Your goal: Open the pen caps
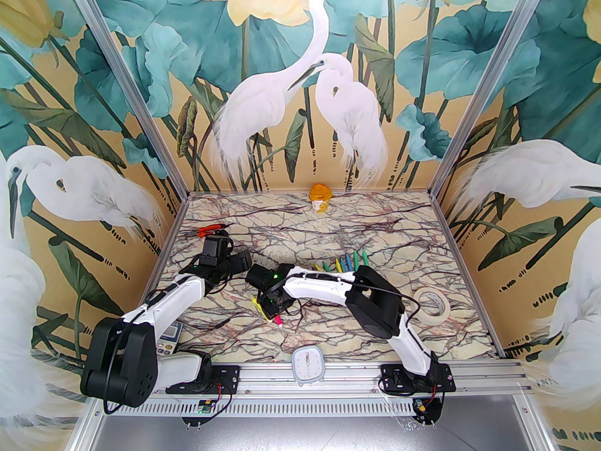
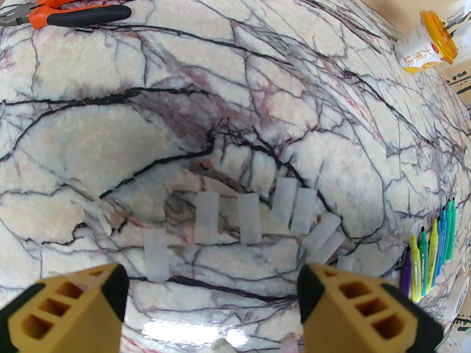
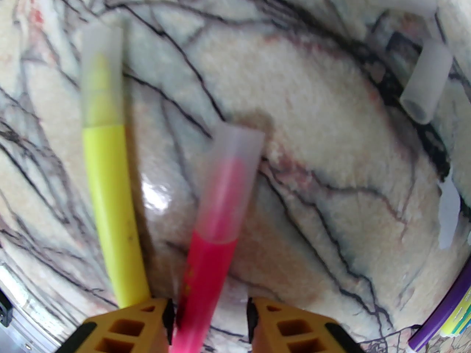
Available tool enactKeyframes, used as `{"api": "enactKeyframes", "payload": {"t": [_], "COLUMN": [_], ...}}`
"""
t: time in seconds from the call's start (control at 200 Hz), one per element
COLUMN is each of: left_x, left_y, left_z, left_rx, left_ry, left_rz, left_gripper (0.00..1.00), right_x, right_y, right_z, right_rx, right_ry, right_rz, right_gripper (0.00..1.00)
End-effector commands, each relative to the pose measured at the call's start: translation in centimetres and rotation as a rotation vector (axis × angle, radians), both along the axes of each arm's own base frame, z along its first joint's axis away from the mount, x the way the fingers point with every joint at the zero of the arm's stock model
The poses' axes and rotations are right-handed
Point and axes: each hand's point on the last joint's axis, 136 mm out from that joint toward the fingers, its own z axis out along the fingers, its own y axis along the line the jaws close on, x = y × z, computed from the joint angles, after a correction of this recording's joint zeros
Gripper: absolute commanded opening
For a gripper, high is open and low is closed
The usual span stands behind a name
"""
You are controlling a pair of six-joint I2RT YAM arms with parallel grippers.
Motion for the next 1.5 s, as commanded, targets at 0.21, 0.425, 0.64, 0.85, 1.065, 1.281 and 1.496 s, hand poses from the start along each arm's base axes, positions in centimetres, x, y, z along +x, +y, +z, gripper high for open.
{"api": "enactKeyframes", "payload": {"t": [0.21, 0.425, 0.64, 0.85, 1.065, 1.281, 1.496], "left_x": [0.0, -0.1, -0.2, 0.0, 0.5, 0.3, -1.0], "left_y": [0.2, 0.3, 0.3, -0.9, -4.2, -9.0, -12.5], "left_z": [0.1, 0.1, 0.2, 0.7, 1.4, 4.1, 6.3], "left_rx": [-0.011, -0.01, -0.005, -0.069, -0.209, -0.408, -0.509], "left_ry": [-0.016, -0.011, -0.003, -0.013, -0.02, -0.063, -0.084], "left_rz": [0.015, 0.018, 0.017, -0.016, -0.144, -0.361, -0.543], "left_gripper": [0.81, 0.81, 0.81, 0.81, 0.81, 0.79, 0.78], "right_x": [0.1, 0.2, 0.9, 1.8, 2.6, 3.9, 4.1], "right_y": [-1.0, -1.6, -2.8, -3.1, -4.2, -5.9, -6.2], "right_z": [-2.0, -2.5, -1.6, 1.2, 4.1, 6.3, 8.6], "right_rx": [-0.101, -0.124, -0.097, 0.05, 0.2, 0.33, 0.486], "right_ry": [-0.003, -0.016, -0.065, -0.116, -0.177, -0.257, -0.318], "right_rz": [-0.013, -0.019, -0.039, -0.053, -0.076, -0.12, -0.126], "right_gripper": [0.3, 0.24, 0.18, 0.15, 0.11, 0.1, 0.1]}}
